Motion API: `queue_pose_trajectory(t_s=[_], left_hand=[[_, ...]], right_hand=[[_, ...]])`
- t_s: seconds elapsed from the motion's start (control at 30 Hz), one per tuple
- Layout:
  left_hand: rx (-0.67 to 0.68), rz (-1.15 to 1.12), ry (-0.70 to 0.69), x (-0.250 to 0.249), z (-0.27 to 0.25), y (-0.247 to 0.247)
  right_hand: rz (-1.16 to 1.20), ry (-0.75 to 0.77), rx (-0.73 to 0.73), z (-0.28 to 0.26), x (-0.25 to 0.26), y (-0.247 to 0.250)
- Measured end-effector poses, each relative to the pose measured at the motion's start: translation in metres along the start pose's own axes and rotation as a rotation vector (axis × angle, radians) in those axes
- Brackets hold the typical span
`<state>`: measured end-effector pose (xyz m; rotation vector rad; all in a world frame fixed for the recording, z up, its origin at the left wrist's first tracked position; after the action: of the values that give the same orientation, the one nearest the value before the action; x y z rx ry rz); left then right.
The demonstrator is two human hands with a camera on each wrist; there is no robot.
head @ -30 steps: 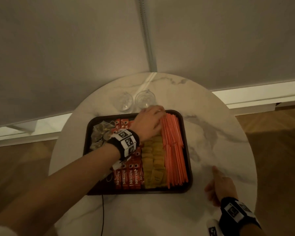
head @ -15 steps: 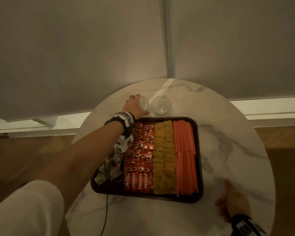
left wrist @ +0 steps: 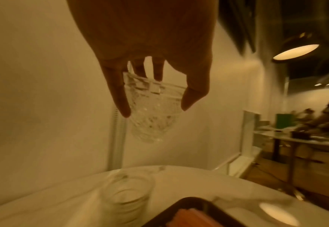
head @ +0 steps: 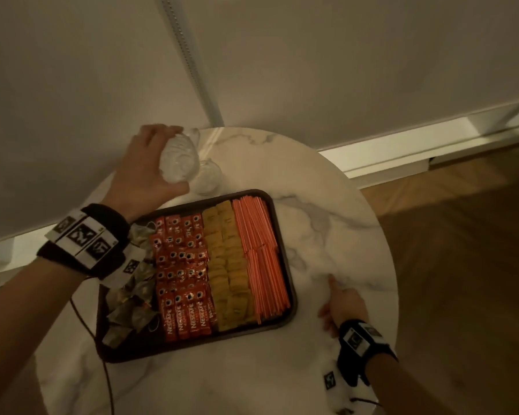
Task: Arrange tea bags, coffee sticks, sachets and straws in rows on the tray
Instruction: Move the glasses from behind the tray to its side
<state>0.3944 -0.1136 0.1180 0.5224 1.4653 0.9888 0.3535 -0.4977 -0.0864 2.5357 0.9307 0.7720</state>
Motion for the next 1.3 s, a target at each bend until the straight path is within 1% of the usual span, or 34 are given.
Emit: queue_pose_trajectory(t_s=[0.1, 0.2, 0.3, 0.4, 0.57, 0.77, 0.9, 1.13, 1.3], left_hand=[[0.241, -0.020, -0.114, -0.043, -0.001, -0.045], [0.442, 0.048, -0.195, -0.069, 0.002, -0.102], [0.587, 0.074, -0.258, -0.083, 0.007, -0.155], [0.670, 0.140, -0.325, -0.092, 0.009, -0.191], [0.723, 0.271, -0.387, -0.092, 0.011, -0.214], [0.762, 0.328, -0.429, -0.090, 0.011, -0.226], [0.762, 0.331, -0.437, -0.090, 0.011, -0.225], [0.714, 0.280, -0.438, -0.078, 0.000, -0.224], [0.736, 0.245, -0.425, -0.073, -0.004, -0.219]], right_hand=[[0.006, 0.013, -0.002, 0.002, -0.001, 0.000], [-0.007, 0.031, 0.010, 0.004, 0.000, 0.001], [-0.017, 0.041, 0.019, 0.005, -0.001, 0.000], [-0.031, 0.050, 0.023, 0.008, -0.002, 0.000], [-0.050, 0.060, 0.026, 0.010, -0.003, -0.001], [-0.068, 0.060, 0.040, 0.013, -0.005, -0.002], [-0.076, 0.060, 0.048, 0.012, -0.004, -0.001], [-0.084, 0.059, 0.046, 0.008, -0.002, 0.001], [-0.086, 0.060, 0.055, 0.007, 0.000, 0.000]])
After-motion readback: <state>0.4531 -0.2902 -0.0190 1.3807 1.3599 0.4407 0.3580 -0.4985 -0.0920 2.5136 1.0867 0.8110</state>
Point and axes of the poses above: each hand's wrist, its own z-axis towards the middle knuckle, its own y-axis out of the back of the hand, x = y × z, the point moved 4 cm from there along z, towards the middle knuckle, and after that the axes turned 7 degrees about -z, right-handed, at the moved point
